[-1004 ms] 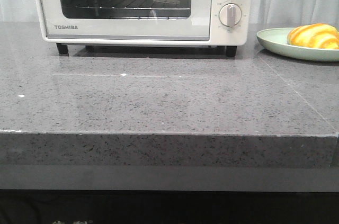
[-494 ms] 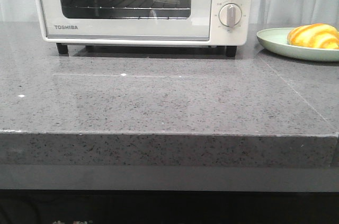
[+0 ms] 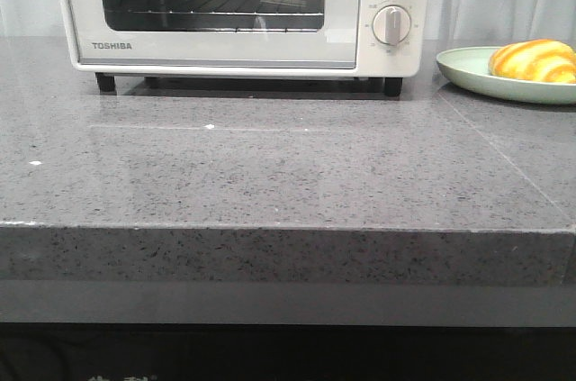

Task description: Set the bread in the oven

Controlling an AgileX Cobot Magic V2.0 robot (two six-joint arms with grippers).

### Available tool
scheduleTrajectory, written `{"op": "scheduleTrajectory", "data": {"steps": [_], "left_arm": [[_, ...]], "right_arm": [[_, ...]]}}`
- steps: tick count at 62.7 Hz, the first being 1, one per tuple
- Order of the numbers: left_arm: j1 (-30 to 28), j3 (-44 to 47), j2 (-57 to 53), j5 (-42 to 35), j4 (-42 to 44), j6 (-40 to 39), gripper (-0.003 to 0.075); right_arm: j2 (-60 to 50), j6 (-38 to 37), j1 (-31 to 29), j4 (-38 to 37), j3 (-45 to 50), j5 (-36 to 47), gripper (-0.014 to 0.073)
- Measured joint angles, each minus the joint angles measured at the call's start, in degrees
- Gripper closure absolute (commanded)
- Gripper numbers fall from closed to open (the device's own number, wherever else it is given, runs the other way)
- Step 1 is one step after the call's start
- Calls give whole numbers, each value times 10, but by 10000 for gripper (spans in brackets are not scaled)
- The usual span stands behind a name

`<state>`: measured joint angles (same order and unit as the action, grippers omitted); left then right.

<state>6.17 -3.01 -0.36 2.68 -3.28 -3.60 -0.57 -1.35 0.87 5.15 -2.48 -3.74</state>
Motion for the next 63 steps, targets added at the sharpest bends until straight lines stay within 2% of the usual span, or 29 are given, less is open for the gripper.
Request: {"op": "scheduleTrajectory", "data": {"steps": [19, 34, 46, 63], "left_arm": [[0, -212, 49, 146, 0, 0, 738], [0, -358, 167, 277, 0, 0, 738], [0, -381, 248, 305, -1, 0, 738], [0, -381, 321, 307, -2, 0, 738]], "right_arm": [[19, 0, 0, 0, -190, -142, 713], [135, 0, 0, 0, -334, -255, 713], [222, 0, 0, -1, -366, -307, 713], [305, 0, 0, -1, -366, -330, 713]]}}
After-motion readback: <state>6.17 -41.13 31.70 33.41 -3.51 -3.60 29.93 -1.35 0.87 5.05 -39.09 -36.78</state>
